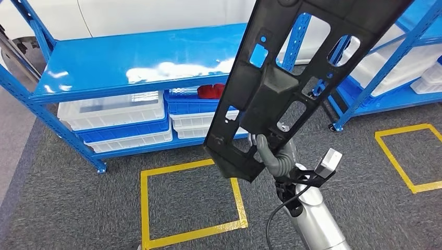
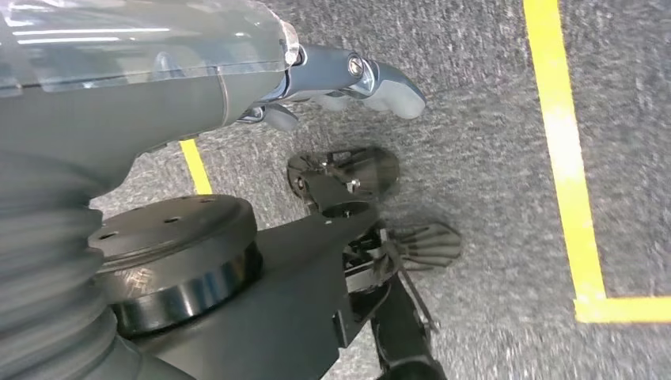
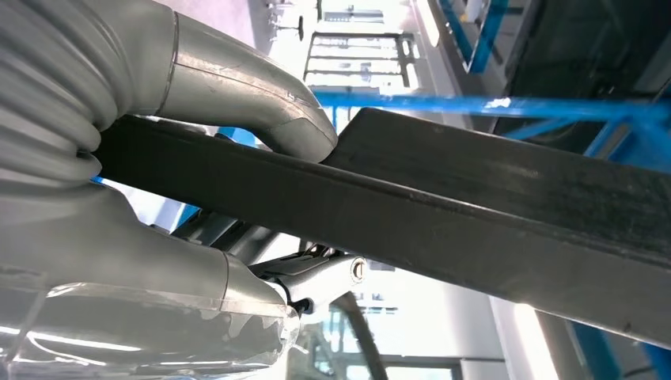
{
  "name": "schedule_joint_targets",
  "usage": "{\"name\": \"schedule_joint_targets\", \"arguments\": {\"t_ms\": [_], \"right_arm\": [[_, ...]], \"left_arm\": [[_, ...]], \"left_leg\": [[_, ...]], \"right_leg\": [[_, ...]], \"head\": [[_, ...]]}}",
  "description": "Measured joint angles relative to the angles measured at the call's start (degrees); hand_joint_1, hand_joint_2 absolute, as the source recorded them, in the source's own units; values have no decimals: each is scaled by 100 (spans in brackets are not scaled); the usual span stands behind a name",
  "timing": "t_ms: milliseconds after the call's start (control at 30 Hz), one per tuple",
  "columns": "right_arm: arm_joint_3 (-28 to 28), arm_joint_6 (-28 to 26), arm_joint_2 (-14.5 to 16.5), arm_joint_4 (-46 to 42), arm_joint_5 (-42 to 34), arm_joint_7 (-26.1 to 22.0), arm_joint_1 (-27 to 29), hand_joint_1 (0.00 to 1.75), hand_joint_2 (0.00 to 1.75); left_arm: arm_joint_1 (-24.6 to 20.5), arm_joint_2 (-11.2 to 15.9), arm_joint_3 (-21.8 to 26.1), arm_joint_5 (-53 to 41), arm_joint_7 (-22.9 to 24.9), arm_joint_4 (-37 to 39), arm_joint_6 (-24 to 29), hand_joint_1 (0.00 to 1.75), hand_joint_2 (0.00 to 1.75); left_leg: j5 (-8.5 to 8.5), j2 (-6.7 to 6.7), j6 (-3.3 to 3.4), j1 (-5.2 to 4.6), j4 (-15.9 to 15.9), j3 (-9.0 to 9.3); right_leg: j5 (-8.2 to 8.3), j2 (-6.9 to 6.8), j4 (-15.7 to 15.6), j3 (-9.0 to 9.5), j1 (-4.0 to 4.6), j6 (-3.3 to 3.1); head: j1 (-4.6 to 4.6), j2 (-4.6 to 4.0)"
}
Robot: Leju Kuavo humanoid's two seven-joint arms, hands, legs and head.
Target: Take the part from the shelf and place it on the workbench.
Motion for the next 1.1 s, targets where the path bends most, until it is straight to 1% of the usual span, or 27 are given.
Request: {"name": "schedule_joint_targets", "arguments": {"t_ms": [33, 67, 100, 133, 200, 233, 267, 300, 333, 367, 433, 467, 500, 533, 567, 600, 633, 700, 733, 767, 800, 833, 900, 933, 967, 1033, 1100], "right_arm": [[-4, 3, -1, -2, -3, -6, 16, 175, 175], [-10, 8, -3, -2, -13, -13, 39, 175, 175], [-19, 14, -4, -1, -26, -20, 63, 175, 175], [-30, 19, -7, -1, -40, -27, 82, 175, 175], [-53, 27, -8, -1, -64, -41, 100, 175, 175], [-66, 34, -9, 1, -76, -47, 109, 175, 175], [-76, 41, -10, 2, -90, -52, 119, 175, 175], [-85, 49, -10, 4, -101, -56, 129, 175, 175], [-92, 59, -10, 5, -110, -59, 136, 175, 175], [-98, 75, -10, 3, -118, -62, 139, 175, 175], [-106, 147, -10, -8, -138, -73, 143, 175, 175], [-109, 193, -10, -14, -152, -83, 145, 175, 175], [-112, 236, -10, -19, -165, -93, 148, 175, 175], [-115, 268, -10, -18, -177, -101, 153, 175, 175], [-118, 293, -10, -18, -189, -105, 153, 175, 175], [-120, 315, -10, -18, -199, -107, 155, 175, 175], [-120, 330, -10, -17, -208, -107, 156, 175, 175], [-121, 351, -10, -18, -220, -107, 160, 175, 175], [-121, 351, -10, -17, -221, -106, 168, 175, 175], [-121, 351, -10, -17, -221, -104, 177, 175, 175], [-121, 351, -10, -16, -221, -104, 188, 175, 175], [-122, 351, -10, -17, -221, -104, 196, 175, 175], [-128, 353, -10, -18, -221, -105, 202, 175, 175], [-134, 355, -10, -19, -225, -102, 202, 175, 175], [-139, 363, -10, -19, -236, -90, 204, 175, 175], [-155, 394, -10, -19, -281, -36, 212, 175, 175], [-185, 441, -12, -17, -351, 43, 219, 175, 175]], "left_arm": [[7, 0, 0, -2, 2, 0, -1, 0, 175], [14, 1, 0, -5, 4, 0, -1, 0, 175], [19, 3, 0, -8, 7, 0, -1, 0, 175], [19, 4, -2, -11, 9, 0, -1, 0, 175], [19, 7, -5, -14, 10, 0, -1, 0, 175], [20, 6, -7, -16, 9, 0, 0, 0, 175], [21, 5, -8, -22, 4, 0, 8, 0, 175], [21, 5, -11, -28, -6, 0, 21, 0, 175], [21, 5, -14, -37, -27, 0, 44, 0, 175], [20, 5, -19, -43, -59, 0, 81, 0, 175], [18, 4, -27, -49, -126, 0, 165, 0, 175], [16, 3, -29, -51, -150, 0, 205, 0, 175], [12, 3, -31, -52, -165, 0, 233, 0, 175], [10, 3, -32, -54, -177, 0, 252, 0, 175], [8, 4, -33, -56, -186, -1, 267, 0, 175], [9, 4, -35, -58, -192, -1, 274, 0, 175], [13, 5, -35, -62, -195, -1, 280, 0, 175], [18, 5, -38, -73, -193, 0, 288, 0, 175], [21, 5, -40, -79, -193, 0, 293, 0, 175], [22, 5, -43, -85, -193, 0, 298, 0, 175], [24, 5, -46, -90, -193, 0, 304, 0, 175], [25, 5, -52, -94, -193, 0, 310, 0, 175], [21, 7, -65, -98, -187, -1, 319, 0, 175], [19, 8, -71, -99, -182, -2, 322, 0, 175], [20, 9, -75, -99, -176, -2, 326, 0, 175], [24, 11, -80, -99, -163, -2, 331, 0, 175], [23, 6, -91, -99, -155, -2, 334, 0, 175]], "left_leg": [[59, 11, 54, -4, -18, -48], [137, 24, 104, -6, -37, -101], [224, 40, 158, -3, -52, -174], [310, 56, 202, 0, -62, -257], [464, 69, 241, -23, -51, -450], [535, 74, 241, -30, -40, -550], [604, 80, 234, -34, -22, -654], [661, 84, 225, -35, -1, -761], [716, 87, 211, -35, 25, -868], [765, 89, 192, -34, 54, -958], [854, 89, 139, -45, 102, -1073], [898, 90, 108, -47, 113, -1092], [944, 92, 75, -46, 110, -1098], [986, 92, 40, -44, 96, -1100], [974, 89, 7, -35, 109, -1118], [872, 84, -27, -30, 186, -1155], [667, 79, -60, -23, 374, -1223], [134, 75, -119, -3, 1073, -1432], [-33, 75, -142, 5, 1451, -1529], [-76, 76, -155, 9, 1704, -1569], [-11, 76, -159, 13, 1760, -1516], [125, 75, -151, 15, 1574, -1345], [354, 69, -102, 6, 778, -791], [395, 64, -72, -5, 412, -559], [393, 60, -45, -18, 185, -426], [381, 62, 9, -32, 56, -398], [431, 94, 92, -9, -9, -415]], "right_leg": [[56, 8, -19, -30, -20, 37], [9, 22, 7, -77, -37, 70], [-158, 38, 116, -142, -47, 97], [-440, 51, 338, -221, -60, 117], [-1057, 55, 1046, -364, -68, 143], [-1189, 55, 1398, -393, -70, 154], [-1162, 54, 1626, -362, -71, 159], [-1020, 54, 1685, -256, -71, 159], [-831, 53, 1552, -60, -71, 151], [-728, 51, 1250, 217, -70, 133], [-878, 46, 408, 836, -40, 73], [-1009, 46, 107, 1029, -21, 39], [-1086, 47, -67, 1121, 1, 4], [-1061, 46, -90, 1110, -2, -37], [-1012, 43, -106, 1086, -9, -77], [-959, 36, -112, 1055, -18, -125], [-904, 28, -125, 1016, -31, -165], [-812, 22, -119, 914, -26, -210], [-773, 23, -111, 860, -21, -212], [-739, 24, -101, 810, -17, -209], [-713, 26, -90, 766, -15, -201], [-694, 29, -77, 732, -15, -191], [-674, 31, -49, 689, -6, -166], [-663, 32, -38, 671, 0, -145], [-650, 31, -30, 655, 5, -120], [-611, 37, -27, 620, 6, -54], [-667, 52, 52, 564, -1, 8]], "head": [[-1, 0], [-1, 0], [1, 0], [0, 0], [0, 0], [-1, 0], [-1, 0], [-1, 0], [-1, 0], [-1, 0], [-1, 0], [0, 0], [0, 0], [0, 0], [0, 0], [-1, 0], [-1, 0], [-1, 0], [-1, 0], [-1, 0], [-1, 0], [-1, 0], [-1, 0], [0, 0], [0, 0], [-1, 0], [-1, 0]]}}
